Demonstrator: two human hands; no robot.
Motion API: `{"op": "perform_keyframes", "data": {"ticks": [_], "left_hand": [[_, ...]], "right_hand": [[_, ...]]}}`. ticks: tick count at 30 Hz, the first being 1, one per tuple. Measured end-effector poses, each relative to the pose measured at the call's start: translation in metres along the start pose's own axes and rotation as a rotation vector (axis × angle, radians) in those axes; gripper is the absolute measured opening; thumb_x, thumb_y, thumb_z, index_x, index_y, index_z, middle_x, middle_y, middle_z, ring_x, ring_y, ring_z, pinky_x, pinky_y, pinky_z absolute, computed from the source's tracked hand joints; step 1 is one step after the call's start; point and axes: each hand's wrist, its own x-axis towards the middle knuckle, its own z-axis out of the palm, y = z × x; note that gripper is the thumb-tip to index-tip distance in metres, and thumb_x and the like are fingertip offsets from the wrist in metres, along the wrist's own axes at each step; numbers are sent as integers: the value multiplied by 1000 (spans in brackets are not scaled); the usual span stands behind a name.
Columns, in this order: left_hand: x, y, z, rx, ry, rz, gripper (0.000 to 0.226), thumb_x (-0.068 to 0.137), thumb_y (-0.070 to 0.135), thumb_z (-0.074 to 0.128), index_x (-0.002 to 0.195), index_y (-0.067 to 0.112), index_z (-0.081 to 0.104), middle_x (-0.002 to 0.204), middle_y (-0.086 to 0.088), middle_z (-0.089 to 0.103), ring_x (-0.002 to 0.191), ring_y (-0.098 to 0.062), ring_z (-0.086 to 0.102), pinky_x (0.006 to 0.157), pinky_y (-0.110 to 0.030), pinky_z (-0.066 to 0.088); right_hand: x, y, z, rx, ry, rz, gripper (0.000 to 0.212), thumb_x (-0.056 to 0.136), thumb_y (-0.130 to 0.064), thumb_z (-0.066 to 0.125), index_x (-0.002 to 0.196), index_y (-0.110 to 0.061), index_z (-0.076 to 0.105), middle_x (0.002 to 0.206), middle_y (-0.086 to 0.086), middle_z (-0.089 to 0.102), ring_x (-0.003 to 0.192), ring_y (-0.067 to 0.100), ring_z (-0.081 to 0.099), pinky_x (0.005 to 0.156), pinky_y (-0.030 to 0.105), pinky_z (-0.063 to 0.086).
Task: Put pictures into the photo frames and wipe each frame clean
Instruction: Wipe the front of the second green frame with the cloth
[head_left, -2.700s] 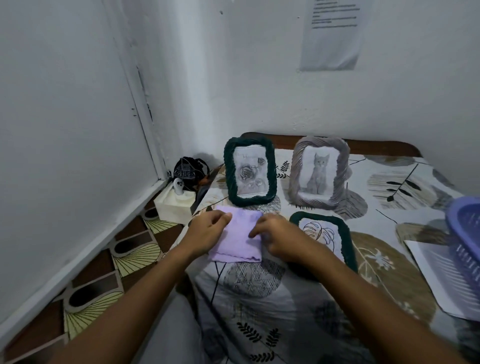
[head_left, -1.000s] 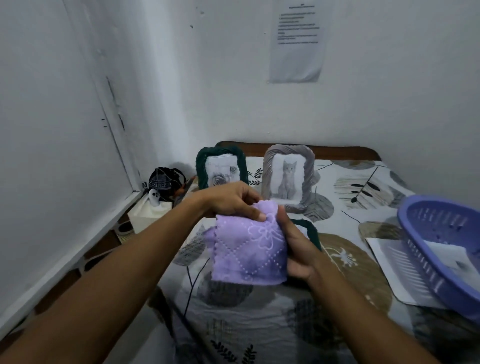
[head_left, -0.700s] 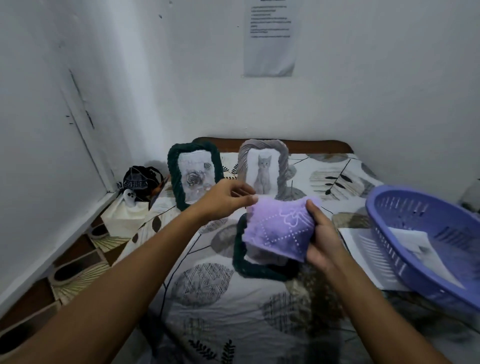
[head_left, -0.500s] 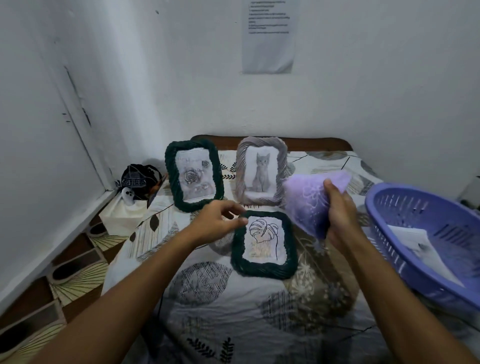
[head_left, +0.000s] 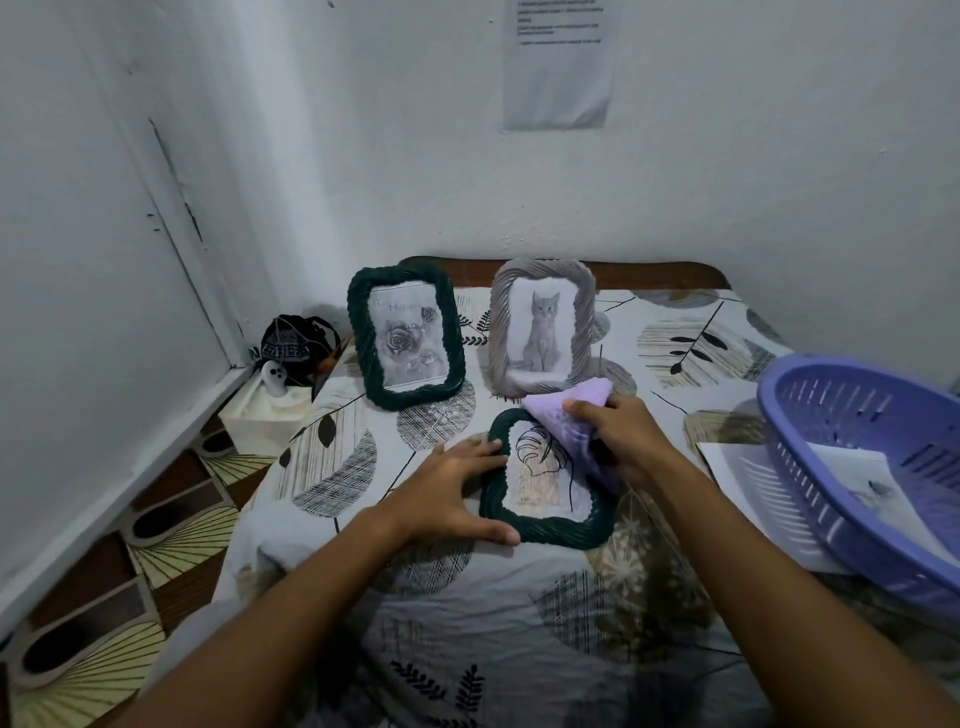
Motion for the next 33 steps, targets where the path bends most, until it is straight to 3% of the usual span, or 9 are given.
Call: {"op": "perform_keyframes", "data": {"ticks": [4, 7, 10, 14, 19, 23, 26, 29, 33], "left_hand": [[1, -7, 4, 25, 4, 20, 124, 46, 91, 54, 148, 25, 32, 156, 16, 20, 145, -1, 6, 118, -43, -8], [1, -8, 4, 35, 23, 30, 122, 46, 92, 52, 146, 25, 35, 153, 20, 19, 145, -1, 7, 117, -45, -7], [1, -9, 4, 51, 37, 42, 120, 47, 93, 50, 146, 25, 36, 155, 16, 18, 145, -1, 6, 117, -46, -7], [1, -10, 6, 37, 65, 54, 119, 48, 92, 51, 146, 26, 36, 157, 7, 22, 146, -5, 8, 118, -44, -5], [2, -14, 9, 39, 80, 45, 118, 48, 92, 52, 145, 26, 38, 157, 6, 23, 146, -4, 9, 119, -46, -4], [1, -13, 10, 45, 90, 50, 117, 49, 92, 52, 145, 26, 39, 156, 7, 25, 145, -4, 10, 119, -45, -4], [1, -13, 9, 49, 90, 50, 118, 48, 93, 50, 145, 26, 38, 156, 7, 25, 145, -3, 10, 119, -42, -4], [0, -12, 9, 65, 88, 46, 119, 48, 93, 50, 145, 26, 38, 156, 7, 25, 145, -3, 10, 119, -42, -4], [0, -10, 8, 77, 85, 41, 122, 46, 95, 47, 145, 25, 38, 156, 7, 23, 145, -4, 10, 119, -46, -4]], "right_hand": [[1, 3, 0, -51, -35, -63, 27, 79, -19, 77, 95, 0, 68, 77, 8, 68, 67, 19, 62, 62, 28, 49], [-2, 6, 8, -235, -73, -255, 19, 78, -22, 78, 78, -7, 67, 69, 3, 66, 63, 16, 59, 59, 26, 45], [-4, 13, 13, -461, -183, -391, 33, 77, -38, 76, 72, -10, 60, 67, -1, 56, 62, 13, 50, 59, 29, 38], [-8, 16, 12, -788, -237, -444, 26, 83, -55, 59, 90, -32, 69, 97, -10, 68, 93, 13, 57, 89, 37, 39], [-8, 11, 4, -940, -321, -529, 29, 94, -24, 48, 114, -28, 69, 130, -11, 58, 124, 16, 45, 104, 42, 29], [-1, 16, -5, -929, -415, -578, 34, 96, -37, 47, 126, -31, 62, 148, -2, 44, 143, 18, 27, 116, 46, 14], [-1, 18, -8, -1027, -526, -560, 38, 103, -35, 35, 137, -33, 50, 157, -2, 25, 148, 19, 8, 119, 44, -1], [-4, 16, -10, -1172, -556, -565, 47, 102, -35, 18, 145, -37, 38, 160, -3, 16, 148, 18, 6, 120, 41, 3], [-13, 14, -8, -1319, -540, -522, 48, 103, -34, 17, 150, -38, 22, 162, -2, 6, 148, 20, 3, 120, 39, 7]]}}
